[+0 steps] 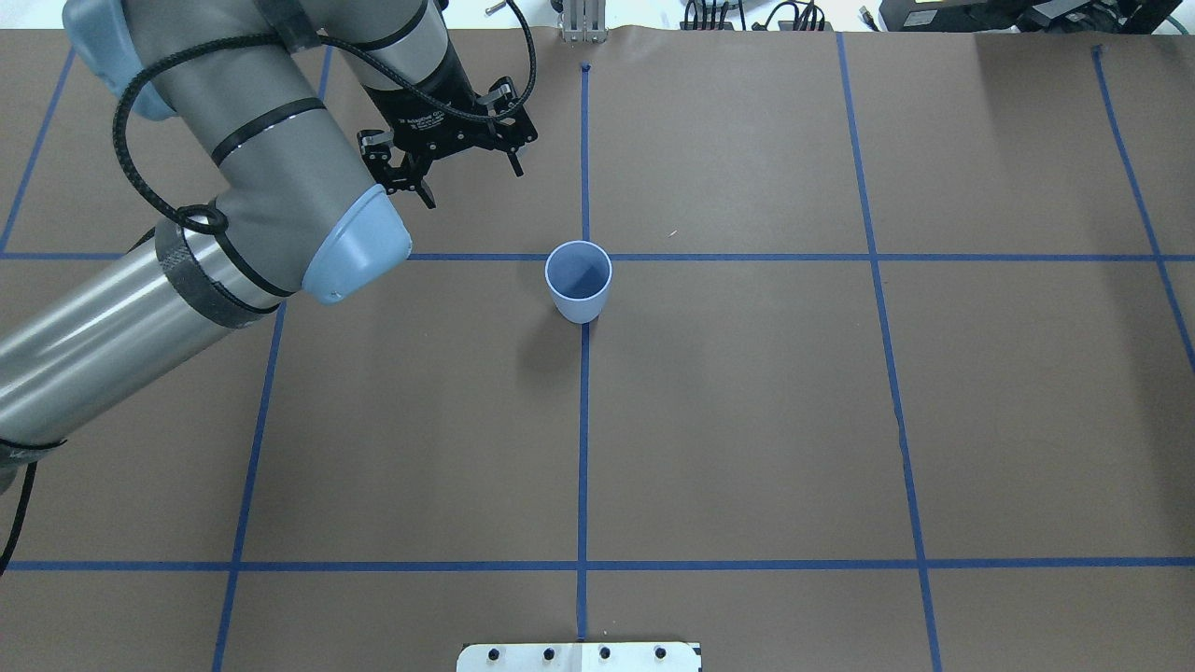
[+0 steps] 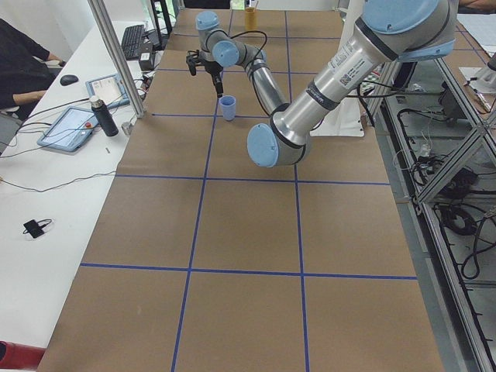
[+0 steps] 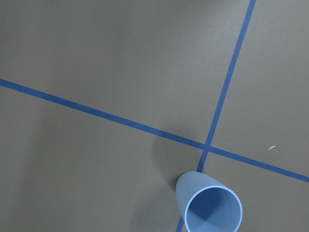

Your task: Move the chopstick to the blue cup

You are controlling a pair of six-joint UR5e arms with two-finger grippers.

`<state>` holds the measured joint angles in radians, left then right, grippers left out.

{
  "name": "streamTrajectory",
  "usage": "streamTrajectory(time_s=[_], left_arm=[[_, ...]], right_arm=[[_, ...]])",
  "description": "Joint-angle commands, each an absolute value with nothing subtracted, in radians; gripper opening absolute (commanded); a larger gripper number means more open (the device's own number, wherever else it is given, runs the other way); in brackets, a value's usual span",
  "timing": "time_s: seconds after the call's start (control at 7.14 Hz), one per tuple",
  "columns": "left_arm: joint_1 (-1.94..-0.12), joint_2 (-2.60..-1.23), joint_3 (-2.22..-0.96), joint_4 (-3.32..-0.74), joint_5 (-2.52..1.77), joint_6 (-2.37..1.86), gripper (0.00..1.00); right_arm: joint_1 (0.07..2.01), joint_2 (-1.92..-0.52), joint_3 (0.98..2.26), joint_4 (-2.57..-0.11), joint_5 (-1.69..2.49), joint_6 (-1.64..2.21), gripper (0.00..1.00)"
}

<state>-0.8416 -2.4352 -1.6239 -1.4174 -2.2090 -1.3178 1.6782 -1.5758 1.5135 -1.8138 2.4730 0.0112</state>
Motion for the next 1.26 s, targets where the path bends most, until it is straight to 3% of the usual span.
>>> streamTrajectory(time_s=[0.0, 0.28, 0.56, 0.84, 0.98, 1.12], left_arm=[[-0.842, -2.401, -1.659, -1.419, -2.209, -1.318, 0.98], [-0.842, -2.388, -1.678, -1.419, -2.209, -1.318, 0.98], [-0.842, -2.387, -1.678, -1.417, -2.209, -1.318, 0.98], [-0.842, -2.382, -1.689, -1.419, -2.209, -1.318, 0.98], [-0.842, -2.382, -1.69, -1.419, -2.209, -1.318, 0.98], [-0.842, -2.384, -1.692, -1.417, -2.209, -1.318, 0.98]], right_arm=[[1.678, -1.601, 1.528, -1.813, 2.493, 0.011, 0.96], [1.678, -1.617, 1.528, -1.812, 2.531, 0.009, 0.89], [1.677, -1.623, 1.531, -1.815, 2.533, 0.027, 0.59], [1.677, -1.631, 1.532, -1.816, 2.534, 0.031, 0.43], [1.677, -1.634, 1.535, -1.816, 2.534, 0.031, 0.27], [1.677, -1.637, 1.545, -1.818, 2.536, 0.031, 0.21]])
